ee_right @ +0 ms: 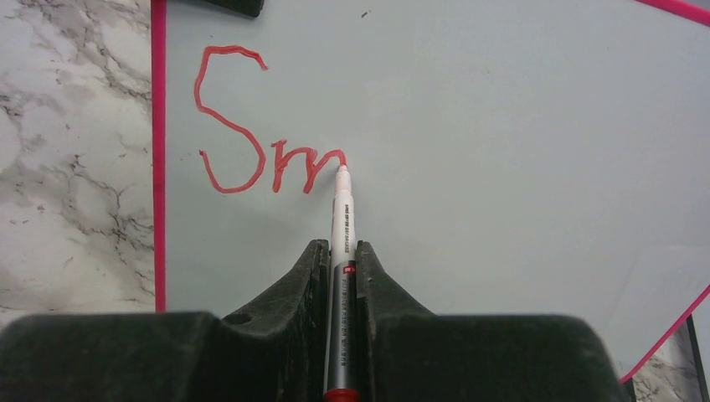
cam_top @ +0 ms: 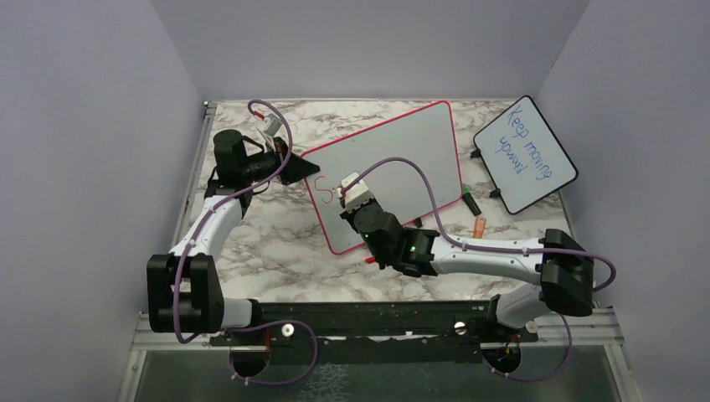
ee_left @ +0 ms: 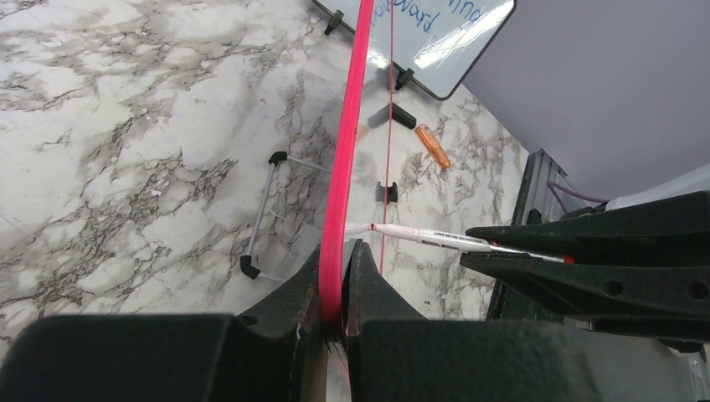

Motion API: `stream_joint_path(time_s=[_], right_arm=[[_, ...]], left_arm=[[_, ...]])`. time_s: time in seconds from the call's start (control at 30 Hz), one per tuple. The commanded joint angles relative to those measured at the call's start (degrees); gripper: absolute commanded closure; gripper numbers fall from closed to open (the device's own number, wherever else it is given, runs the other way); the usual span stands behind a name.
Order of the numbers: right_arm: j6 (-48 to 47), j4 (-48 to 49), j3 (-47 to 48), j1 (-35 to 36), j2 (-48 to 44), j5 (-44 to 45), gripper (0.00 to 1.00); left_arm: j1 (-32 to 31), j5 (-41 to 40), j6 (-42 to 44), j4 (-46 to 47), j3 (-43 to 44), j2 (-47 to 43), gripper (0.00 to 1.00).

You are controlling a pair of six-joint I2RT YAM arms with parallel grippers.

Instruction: Write a sentence on the whiteboard

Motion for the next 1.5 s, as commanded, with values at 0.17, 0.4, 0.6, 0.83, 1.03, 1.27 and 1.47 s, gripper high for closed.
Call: stream_joint_path(time_s=[0.17,0.4,0.6,0.83,1.03,1.27,1.47], right_arm=[[3.72,-7.05,-1.60,-1.03,0.07,-1.59,0.99],[4.72,-8.42,-1.70,-1.03,-0.26,-2.70,0.99],[4.80,-8.51,-1.52,-1.03,-0.36,-2.88,0.99],[4.60,-7.97,-1.25,-1.03,-0.74,-3.00,0.99],[2.42,-5.14,-1.56,-1.03,-3.73,-3.76,0.99],[-0.09,-0.89,-1.76,-1.03,-5.57,-2.71,0.99],[-1.40,1.36,-0.74,-1.41,-5.67,-3.62,0.99]], left_arm=[[-1.32,-4.01,5.65,-3.21,-1.07,1.08,1.00],[-1.29,-4.08,5.65,-3.30,-0.93,1.06,1.00],[-1.30,-4.18,5.61,-3.30,-0.98,1.06,1.00],[-1.27,-4.29,5.56,-3.30,-1.07,1.05,1.00],[-1.33,-4.43,5.52,-3.30,-1.05,0.92,1.00],[-1.32,-4.63,5.54,-3.39,-1.07,0.82,1.00],[-1.29,-4.60,5.64,-3.47,-1.07,0.81,1.00]])
